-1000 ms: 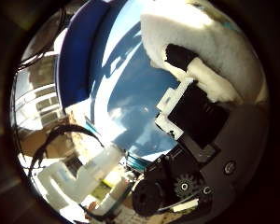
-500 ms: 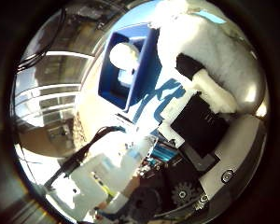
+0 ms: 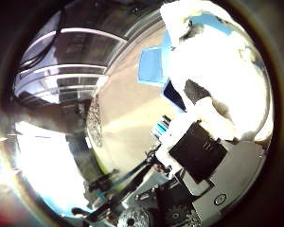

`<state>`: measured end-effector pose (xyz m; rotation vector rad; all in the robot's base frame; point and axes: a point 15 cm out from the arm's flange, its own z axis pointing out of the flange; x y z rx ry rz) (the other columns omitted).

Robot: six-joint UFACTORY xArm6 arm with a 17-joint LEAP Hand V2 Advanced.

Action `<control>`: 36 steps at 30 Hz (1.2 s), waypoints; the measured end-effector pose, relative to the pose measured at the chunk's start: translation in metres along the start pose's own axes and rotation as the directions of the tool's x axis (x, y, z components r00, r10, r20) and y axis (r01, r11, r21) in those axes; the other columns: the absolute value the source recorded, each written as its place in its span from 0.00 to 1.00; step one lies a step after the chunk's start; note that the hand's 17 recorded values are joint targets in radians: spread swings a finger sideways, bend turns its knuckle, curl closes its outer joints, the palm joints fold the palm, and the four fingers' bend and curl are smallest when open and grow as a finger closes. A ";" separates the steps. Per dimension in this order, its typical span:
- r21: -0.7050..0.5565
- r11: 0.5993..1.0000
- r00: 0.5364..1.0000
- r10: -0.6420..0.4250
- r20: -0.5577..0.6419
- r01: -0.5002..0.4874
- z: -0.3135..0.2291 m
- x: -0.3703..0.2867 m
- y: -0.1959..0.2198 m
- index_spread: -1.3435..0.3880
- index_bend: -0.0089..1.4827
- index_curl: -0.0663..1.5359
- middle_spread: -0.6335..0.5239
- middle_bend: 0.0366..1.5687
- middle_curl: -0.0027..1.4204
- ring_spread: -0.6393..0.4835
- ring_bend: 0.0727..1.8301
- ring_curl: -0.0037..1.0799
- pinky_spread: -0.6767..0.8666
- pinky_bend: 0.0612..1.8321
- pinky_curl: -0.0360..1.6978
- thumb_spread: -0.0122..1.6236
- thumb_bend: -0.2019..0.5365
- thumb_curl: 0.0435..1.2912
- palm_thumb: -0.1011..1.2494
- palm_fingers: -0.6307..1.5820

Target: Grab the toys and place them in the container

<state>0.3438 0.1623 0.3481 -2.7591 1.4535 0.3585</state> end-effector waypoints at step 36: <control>0.090 0.937 0.934 0.345 -0.089 -0.338 -0.060 0.254 0.035 0.67 0.11 0.26 0.65 0.11 0.26 0.84 0.24 0.30 0.74 0.45 0.15 0.70 0.23 0.30 0.55 0.31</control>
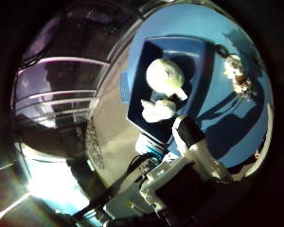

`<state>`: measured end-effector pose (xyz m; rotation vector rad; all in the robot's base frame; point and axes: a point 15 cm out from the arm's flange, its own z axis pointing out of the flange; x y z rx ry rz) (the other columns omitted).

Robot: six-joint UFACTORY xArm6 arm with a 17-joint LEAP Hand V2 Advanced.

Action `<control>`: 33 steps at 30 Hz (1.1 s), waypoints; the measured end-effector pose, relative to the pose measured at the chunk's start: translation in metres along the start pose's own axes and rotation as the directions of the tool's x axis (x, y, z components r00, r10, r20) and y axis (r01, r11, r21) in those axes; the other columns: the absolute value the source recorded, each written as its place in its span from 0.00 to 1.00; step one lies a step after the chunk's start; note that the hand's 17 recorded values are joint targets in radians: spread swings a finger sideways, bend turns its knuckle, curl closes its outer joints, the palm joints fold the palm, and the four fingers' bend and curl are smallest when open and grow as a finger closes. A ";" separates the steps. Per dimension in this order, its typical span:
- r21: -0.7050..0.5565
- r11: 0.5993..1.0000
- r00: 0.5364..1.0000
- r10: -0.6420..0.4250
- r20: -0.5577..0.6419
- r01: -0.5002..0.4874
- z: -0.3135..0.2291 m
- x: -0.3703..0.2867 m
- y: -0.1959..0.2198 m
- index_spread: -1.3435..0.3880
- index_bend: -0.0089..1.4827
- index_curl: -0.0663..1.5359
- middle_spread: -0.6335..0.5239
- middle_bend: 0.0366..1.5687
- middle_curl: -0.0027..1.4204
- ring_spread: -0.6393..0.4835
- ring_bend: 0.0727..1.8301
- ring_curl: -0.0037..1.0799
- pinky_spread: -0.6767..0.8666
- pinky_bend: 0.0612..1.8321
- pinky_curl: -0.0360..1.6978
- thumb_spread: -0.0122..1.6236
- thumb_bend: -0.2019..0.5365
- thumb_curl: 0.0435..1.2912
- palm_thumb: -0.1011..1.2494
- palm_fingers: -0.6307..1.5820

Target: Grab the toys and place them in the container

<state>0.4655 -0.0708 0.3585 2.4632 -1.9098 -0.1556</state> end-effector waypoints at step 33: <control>-0.266 0.942 0.976 0.216 0.017 -0.203 0.179 0.101 -0.026 0.79 0.11 0.21 0.66 0.11 0.24 0.85 0.25 0.29 0.75 0.44 0.11 0.71 0.24 0.27 0.54 0.38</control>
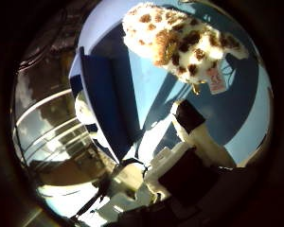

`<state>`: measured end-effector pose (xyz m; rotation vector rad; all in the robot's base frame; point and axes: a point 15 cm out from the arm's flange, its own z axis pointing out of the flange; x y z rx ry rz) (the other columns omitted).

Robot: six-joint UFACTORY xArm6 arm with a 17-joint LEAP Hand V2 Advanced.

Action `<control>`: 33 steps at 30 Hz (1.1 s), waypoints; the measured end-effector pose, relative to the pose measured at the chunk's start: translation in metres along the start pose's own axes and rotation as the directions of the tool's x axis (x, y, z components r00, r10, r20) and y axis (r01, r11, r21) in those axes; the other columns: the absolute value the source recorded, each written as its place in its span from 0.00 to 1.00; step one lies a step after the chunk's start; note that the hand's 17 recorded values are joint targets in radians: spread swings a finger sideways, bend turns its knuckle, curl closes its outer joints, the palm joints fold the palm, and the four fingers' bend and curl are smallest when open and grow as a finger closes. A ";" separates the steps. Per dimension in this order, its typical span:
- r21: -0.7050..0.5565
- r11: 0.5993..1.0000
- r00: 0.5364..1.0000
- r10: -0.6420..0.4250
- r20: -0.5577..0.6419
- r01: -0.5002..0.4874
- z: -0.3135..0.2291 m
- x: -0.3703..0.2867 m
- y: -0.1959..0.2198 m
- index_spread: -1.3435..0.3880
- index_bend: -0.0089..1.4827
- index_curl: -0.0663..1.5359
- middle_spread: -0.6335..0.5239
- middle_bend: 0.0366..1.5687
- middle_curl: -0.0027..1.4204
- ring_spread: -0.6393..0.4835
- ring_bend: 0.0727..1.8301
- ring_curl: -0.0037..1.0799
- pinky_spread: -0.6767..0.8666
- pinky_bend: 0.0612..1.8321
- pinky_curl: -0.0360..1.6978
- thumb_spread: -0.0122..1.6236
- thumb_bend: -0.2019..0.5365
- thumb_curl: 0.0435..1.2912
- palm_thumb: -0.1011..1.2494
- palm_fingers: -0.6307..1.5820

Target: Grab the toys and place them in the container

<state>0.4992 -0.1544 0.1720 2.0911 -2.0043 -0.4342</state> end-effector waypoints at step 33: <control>0.433 0.885 0.984 -0.132 -0.115 0.170 -0.256 -0.078 0.171 0.42 0.54 0.61 0.40 0.81 0.68 0.49 0.81 0.72 0.53 0.93 0.31 0.68 0.25 0.50 0.82 0.68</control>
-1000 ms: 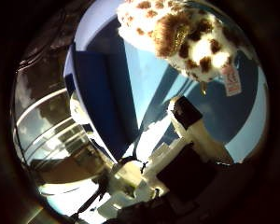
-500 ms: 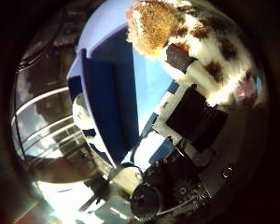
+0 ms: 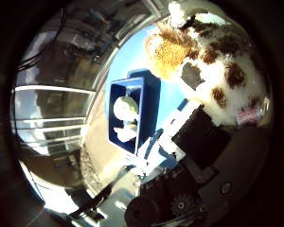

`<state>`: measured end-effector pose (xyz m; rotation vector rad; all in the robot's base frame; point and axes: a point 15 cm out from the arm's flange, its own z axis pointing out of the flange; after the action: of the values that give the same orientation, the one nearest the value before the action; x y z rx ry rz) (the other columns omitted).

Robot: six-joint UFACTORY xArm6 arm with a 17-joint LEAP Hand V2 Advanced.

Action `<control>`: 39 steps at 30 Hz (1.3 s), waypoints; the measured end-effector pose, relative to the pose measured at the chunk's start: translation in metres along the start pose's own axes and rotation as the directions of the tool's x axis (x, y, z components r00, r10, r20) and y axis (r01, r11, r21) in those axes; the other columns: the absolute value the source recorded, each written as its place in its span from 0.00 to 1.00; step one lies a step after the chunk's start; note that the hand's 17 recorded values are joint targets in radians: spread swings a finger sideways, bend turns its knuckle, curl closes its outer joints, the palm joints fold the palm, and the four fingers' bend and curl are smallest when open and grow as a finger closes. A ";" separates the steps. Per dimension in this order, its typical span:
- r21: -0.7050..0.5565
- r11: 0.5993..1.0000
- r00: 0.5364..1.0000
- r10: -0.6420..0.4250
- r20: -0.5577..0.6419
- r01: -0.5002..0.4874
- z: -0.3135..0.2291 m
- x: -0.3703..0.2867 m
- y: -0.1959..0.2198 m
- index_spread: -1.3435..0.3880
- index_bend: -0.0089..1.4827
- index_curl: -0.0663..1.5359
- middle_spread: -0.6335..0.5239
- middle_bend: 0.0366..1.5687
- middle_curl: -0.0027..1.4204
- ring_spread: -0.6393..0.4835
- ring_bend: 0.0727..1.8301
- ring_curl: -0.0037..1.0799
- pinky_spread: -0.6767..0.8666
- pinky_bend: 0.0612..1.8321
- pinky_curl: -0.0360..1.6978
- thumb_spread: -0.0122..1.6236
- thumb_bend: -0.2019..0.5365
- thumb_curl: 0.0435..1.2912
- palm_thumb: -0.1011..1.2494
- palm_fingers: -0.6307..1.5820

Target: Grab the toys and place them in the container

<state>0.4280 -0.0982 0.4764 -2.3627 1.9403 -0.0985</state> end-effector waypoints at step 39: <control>-0.185 0.953 0.967 -0.216 0.135 0.239 0.136 -0.216 -0.010 0.50 0.08 0.38 0.63 0.08 0.27 0.86 0.25 0.29 0.73 0.50 0.22 0.70 0.23 0.35 0.60 0.22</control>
<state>0.4100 0.1189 0.3426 -2.6485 1.6922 0.2228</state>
